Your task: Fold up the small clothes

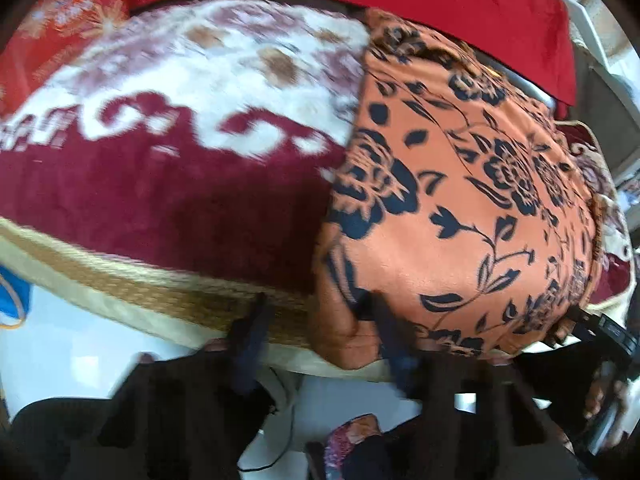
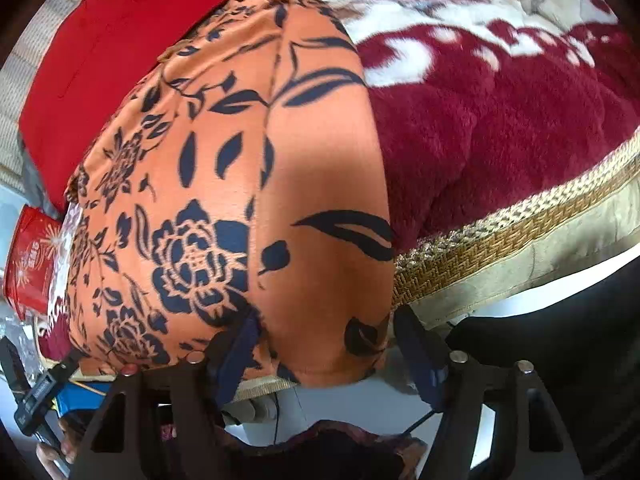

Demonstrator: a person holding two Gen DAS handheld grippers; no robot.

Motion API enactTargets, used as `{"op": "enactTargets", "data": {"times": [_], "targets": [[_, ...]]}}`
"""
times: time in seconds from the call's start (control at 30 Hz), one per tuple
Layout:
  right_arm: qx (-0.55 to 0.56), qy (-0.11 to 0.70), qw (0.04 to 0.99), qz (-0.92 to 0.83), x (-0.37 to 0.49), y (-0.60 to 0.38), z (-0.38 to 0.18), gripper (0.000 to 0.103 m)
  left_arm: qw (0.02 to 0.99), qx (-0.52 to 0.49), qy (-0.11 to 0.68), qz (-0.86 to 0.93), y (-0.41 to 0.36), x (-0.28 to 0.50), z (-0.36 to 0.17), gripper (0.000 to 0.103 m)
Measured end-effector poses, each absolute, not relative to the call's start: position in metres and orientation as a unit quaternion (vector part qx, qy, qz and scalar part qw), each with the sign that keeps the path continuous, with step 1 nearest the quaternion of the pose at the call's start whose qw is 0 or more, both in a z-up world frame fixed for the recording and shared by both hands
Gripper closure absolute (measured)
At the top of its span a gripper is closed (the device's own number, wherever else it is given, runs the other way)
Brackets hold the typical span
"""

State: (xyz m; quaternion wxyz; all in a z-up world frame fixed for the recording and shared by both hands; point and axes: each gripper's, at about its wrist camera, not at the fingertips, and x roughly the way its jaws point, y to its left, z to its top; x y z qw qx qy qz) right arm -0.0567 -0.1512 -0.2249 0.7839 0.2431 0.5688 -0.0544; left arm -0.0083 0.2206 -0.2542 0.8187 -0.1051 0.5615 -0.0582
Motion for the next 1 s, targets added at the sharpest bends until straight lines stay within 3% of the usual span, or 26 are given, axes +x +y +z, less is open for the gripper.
{"op": "enactTargets", "data": {"times": [0.1, 0.2, 0.27, 0.37, 0.47, 0.53, 0.57, 0.6, 0.67, 0.7, 0.73, 0.77, 1.0], "targets": [[0.267, 0.563, 0.780, -0.050, -0.056, -0.160, -0.235, 0.022, 0.816, -0.109, 0.563, -0.071, 0.218, -0.007, -0.261, 0.073], [0.328, 0.554, 0.765, -0.009, -0.062, -0.180, -0.248, 0.026, 0.818, -0.107, 0.558, -0.084, 0.216, -0.008, -0.258, 0.084], [0.371, 0.542, 0.754, 0.031, -0.065, -0.188, -0.250, 0.056, 0.820, -0.106, 0.554, -0.095, 0.214, -0.009, -0.254, 0.090], [0.354, 0.536, 0.765, 0.046, -0.066, -0.192, -0.237, 0.079, 0.823, -0.110, 0.545, -0.117, 0.212, -0.007, -0.244, 0.091], [0.361, 0.528, 0.766, 0.063, -0.072, -0.196, -0.224, 0.081, 0.822, -0.096, 0.546, -0.129, 0.206, 0.002, -0.243, 0.089], [0.380, 0.519, 0.763, 0.068, -0.078, -0.202, -0.217, 0.081, 0.816, -0.095, 0.556, -0.126, 0.202, 0.010, -0.244, 0.075], [0.386, 0.515, 0.762, 0.066, -0.080, -0.206, -0.217, 0.081, 0.812, -0.100, 0.561, -0.128, 0.201, 0.013, -0.246, 0.062], [0.389, 0.513, 0.763, 0.062, -0.081, -0.210, -0.215, 0.081, 0.811, -0.103, 0.561, -0.130, 0.199, 0.016, -0.247, 0.060], [0.391, 0.510, 0.764, 0.052, -0.084, -0.217, -0.213, 0.081, 0.813, -0.097, 0.558, -0.136, 0.193, 0.017, -0.248, 0.062], [0.396, 0.510, 0.762, 0.048, -0.085, -0.222, -0.215, 0.081, 0.816, -0.087, 0.555, -0.138, 0.189, 0.017, -0.248, 0.079], [0.405, 0.510, 0.757, 0.048, -0.088, -0.227, -0.219, 0.081, 0.819, -0.076, 0.551, -0.138, 0.184, 0.016, -0.248, 0.090], [0.417, 0.507, 0.753, 0.056, -0.086, -0.226, -0.221, 0.081, 0.821, -0.072, 0.548, -0.140, 0.179, 0.016, -0.246, 0.093], [0.472, 0.427, 0.752, 0.171, -0.065, -0.224, -0.178, 0.081, 0.830, -0.134, 0.495, -0.220, 0.176, 0.032, -0.187, 0.095]]}}
